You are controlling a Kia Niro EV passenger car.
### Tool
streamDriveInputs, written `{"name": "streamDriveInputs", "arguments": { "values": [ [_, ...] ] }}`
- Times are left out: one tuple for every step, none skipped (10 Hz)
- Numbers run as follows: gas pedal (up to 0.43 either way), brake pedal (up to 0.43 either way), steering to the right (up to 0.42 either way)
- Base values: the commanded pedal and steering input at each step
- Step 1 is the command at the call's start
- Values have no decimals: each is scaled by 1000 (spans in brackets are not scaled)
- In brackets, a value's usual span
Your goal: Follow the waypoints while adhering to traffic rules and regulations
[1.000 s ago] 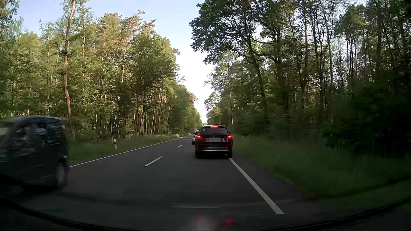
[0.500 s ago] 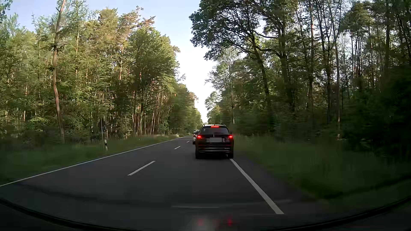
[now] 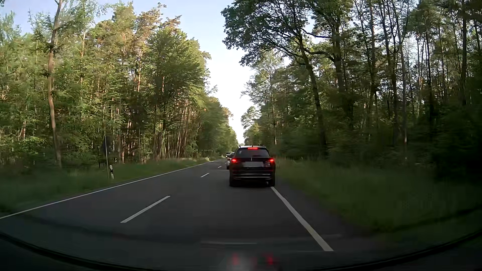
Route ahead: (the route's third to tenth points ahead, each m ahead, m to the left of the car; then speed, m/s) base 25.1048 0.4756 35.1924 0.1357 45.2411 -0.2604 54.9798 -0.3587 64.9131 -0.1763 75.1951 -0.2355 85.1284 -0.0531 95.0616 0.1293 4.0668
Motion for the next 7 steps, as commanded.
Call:
{"name": "streamDriveInputs", "arguments": {
  "values": [
    [0, 0, -6],
    [0, 0, -6],
    [0, 0, -6],
    [0, 0, -6],
    [0, 0, -6],
    [0, 0, -6],
    [0, 0, -6]
  ]
}}
